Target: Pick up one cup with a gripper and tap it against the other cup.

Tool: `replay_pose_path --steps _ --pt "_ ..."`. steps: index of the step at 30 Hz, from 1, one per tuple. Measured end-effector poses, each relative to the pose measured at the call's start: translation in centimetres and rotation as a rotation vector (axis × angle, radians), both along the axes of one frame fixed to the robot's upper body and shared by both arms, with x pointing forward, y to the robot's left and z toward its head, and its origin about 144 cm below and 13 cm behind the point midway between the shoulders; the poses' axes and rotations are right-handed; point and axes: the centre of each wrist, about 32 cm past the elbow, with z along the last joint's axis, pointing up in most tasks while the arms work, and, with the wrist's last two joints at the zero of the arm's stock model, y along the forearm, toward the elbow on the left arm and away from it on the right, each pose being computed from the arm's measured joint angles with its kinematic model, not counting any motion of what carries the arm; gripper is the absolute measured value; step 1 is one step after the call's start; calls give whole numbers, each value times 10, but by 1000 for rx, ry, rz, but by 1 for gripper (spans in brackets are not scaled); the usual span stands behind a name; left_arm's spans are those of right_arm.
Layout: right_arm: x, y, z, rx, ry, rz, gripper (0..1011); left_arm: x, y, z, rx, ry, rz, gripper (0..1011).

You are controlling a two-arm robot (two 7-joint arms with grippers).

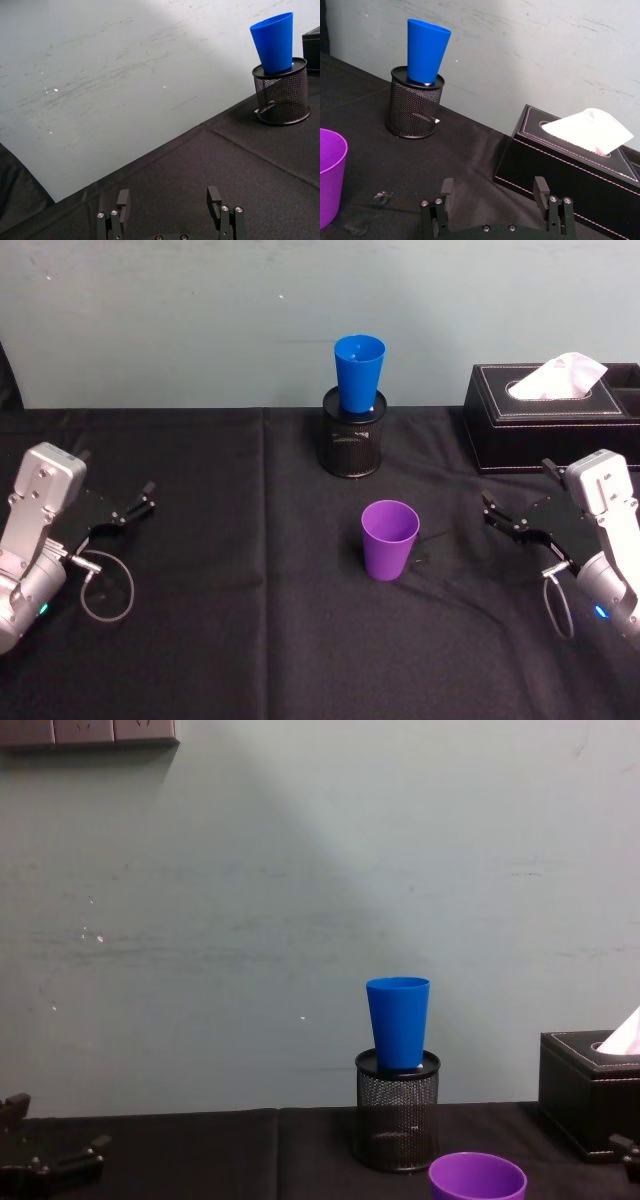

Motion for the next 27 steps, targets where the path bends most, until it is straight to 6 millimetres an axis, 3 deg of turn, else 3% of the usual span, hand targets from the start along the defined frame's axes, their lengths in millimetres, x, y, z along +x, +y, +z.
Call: replay_pose_path --steps 27 --pt "0 0 0 0 0 0 1003 0 0 0 0 0 0 1000"
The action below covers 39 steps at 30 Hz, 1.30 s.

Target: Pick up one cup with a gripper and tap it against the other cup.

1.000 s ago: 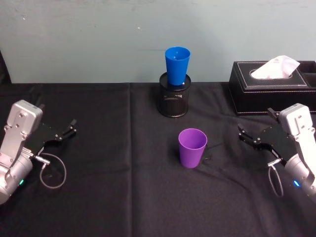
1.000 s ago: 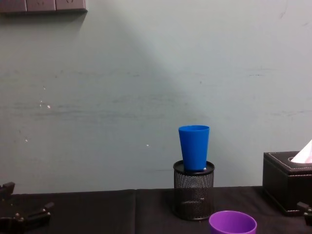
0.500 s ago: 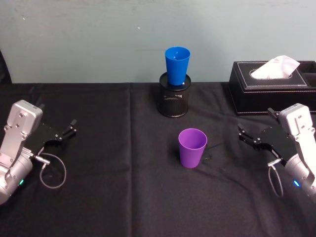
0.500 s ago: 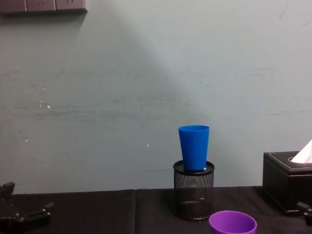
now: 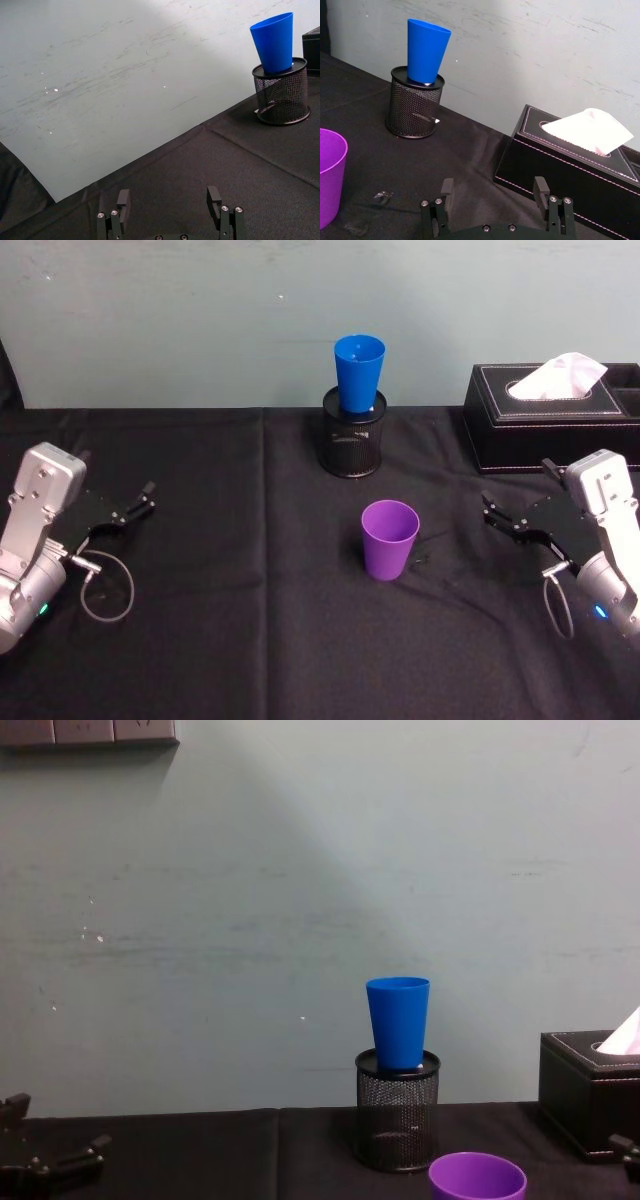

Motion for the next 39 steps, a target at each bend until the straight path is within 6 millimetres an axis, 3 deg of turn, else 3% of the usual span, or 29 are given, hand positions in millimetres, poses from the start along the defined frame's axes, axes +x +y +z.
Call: replay_pose_path --steps 39 --pt "0 0 0 0 0 0 1003 0 0 0 0 0 0 1000"
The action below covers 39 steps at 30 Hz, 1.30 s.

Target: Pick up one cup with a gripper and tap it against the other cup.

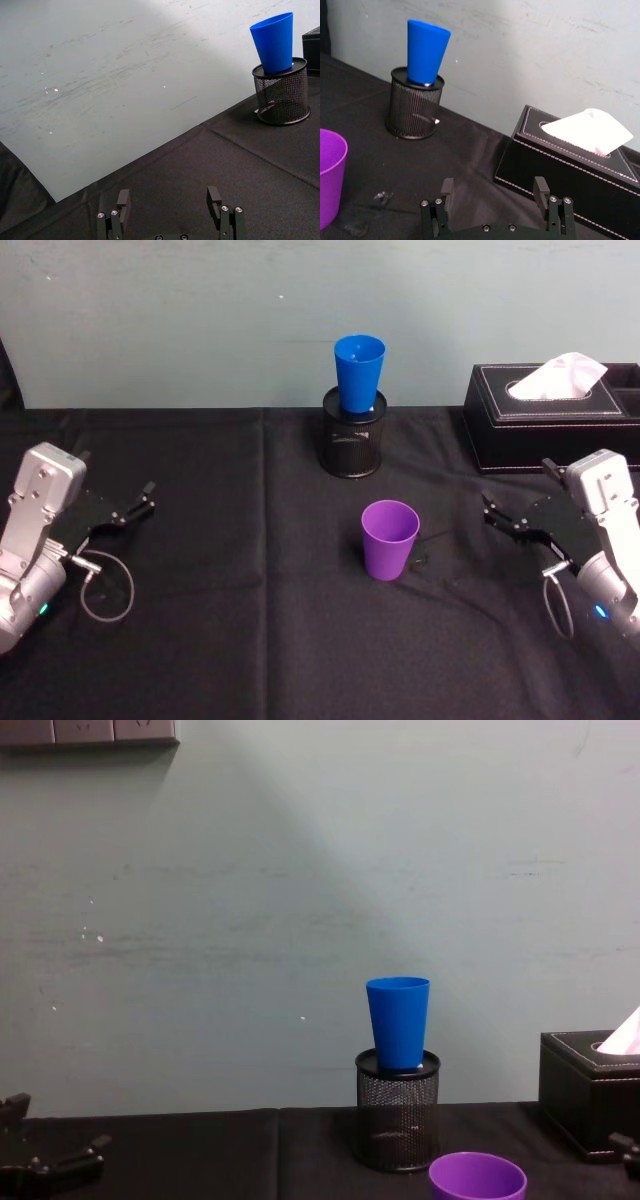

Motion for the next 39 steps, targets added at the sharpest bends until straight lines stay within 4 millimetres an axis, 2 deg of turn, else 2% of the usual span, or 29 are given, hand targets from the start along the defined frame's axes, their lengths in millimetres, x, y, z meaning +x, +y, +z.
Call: replay_pose_path --steps 7,15,25,31,39 --pt "-3 0 6 32 -38 16 1003 0 0 0 0 0 0 1000" --pt "-25 -5 17 124 -50 110 1003 0 0 0 0 0 0 1000" --pt "-45 -15 8 188 47 312 1003 0 0 0 0 0 0 1000" --pt "-46 -11 -1 196 124 403 1003 0 0 0 0 0 0 1000" --pt "-33 4 -15 237 173 435 1003 0 0 0 0 0 0 1000"
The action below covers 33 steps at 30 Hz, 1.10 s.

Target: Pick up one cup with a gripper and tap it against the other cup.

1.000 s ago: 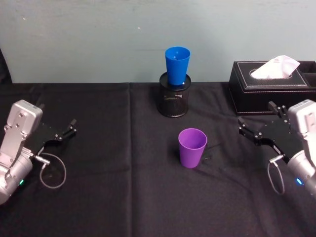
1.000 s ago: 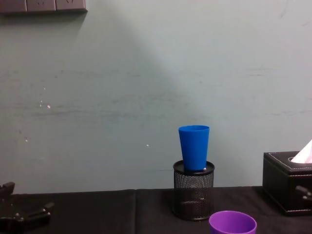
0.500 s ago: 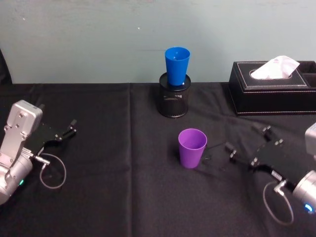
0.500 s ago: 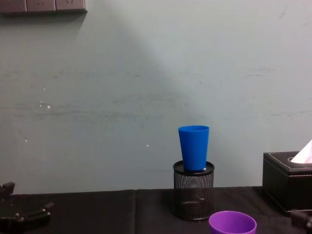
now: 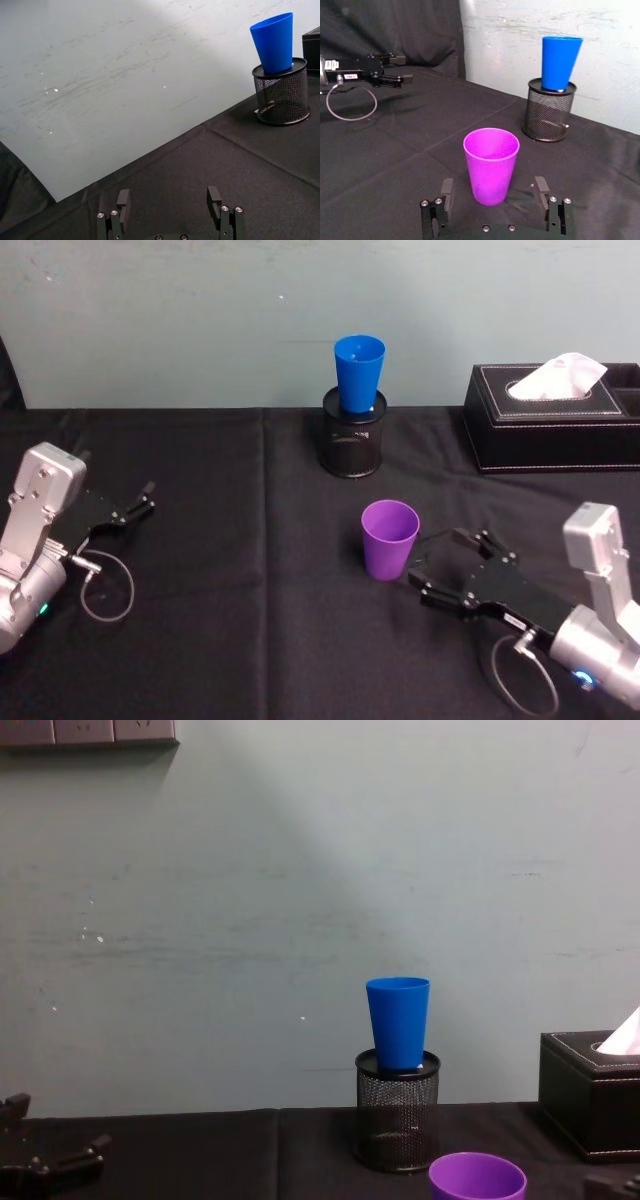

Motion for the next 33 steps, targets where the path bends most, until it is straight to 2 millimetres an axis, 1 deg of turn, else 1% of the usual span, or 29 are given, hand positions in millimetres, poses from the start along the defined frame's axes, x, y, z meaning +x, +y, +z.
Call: replay_pose_path --steps 13,21,26,33 --pt "30 20 -6 8 4 20 1003 0 0 0 0 0 0 1000" --pt "48 31 -6 5 -3 21 1003 0 0 0 0 0 0 1000" --pt "56 36 -7 13 1 23 1003 0 0 0 0 0 0 1000" --pt "61 45 -9 24 10 33 1003 0 0 0 0 0 0 1000"
